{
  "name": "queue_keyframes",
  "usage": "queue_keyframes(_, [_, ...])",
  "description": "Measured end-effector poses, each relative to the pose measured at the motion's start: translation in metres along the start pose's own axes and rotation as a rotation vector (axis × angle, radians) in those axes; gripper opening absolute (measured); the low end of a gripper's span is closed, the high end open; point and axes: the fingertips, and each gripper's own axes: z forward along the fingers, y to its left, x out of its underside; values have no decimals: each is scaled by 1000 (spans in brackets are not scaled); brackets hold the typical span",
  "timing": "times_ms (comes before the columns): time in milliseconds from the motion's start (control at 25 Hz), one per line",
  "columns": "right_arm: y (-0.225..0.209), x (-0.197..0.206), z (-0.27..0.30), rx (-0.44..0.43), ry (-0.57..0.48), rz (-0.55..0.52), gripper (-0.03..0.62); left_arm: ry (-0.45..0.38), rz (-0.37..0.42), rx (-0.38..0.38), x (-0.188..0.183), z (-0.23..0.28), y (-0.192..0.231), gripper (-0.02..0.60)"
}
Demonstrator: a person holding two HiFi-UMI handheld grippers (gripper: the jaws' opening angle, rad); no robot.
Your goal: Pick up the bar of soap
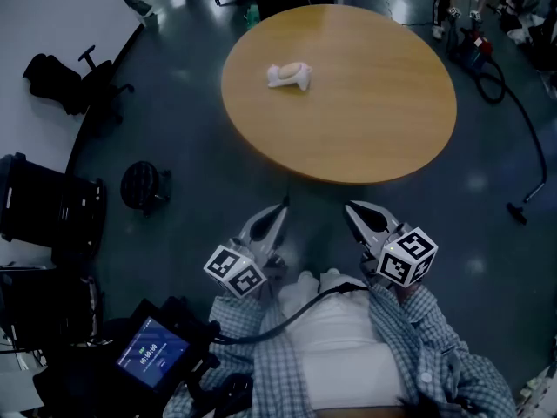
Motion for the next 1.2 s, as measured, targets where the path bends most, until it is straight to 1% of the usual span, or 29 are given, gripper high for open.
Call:
queue_keyframes(160, [1,0,0,-3,0,-5,5,-5,-1,-2,-1,-1,1,-2])
queue_keyframes(400, [5,2,3,-16,7,-43,5,-7,0,-7,-1,-3,3,-2])
queue_keyframes(680, [1,-6,4,-27,12,-32,5,-25,16,-26,-14,3,3,-2])
queue_keyframes(920, [-4,-9,6,-29,16,-19,5,-41,25,-61,-23,-3,10,-2])
queue_keyframes(1080, [-4,-2,8,-29,22,-9,5,-67,13,-79,-25,-8,19,-2])
queue_keyframes(1200, [-4,3,10,-29,18,-5,5,-67,23,-78,-25,-12,22,-2])
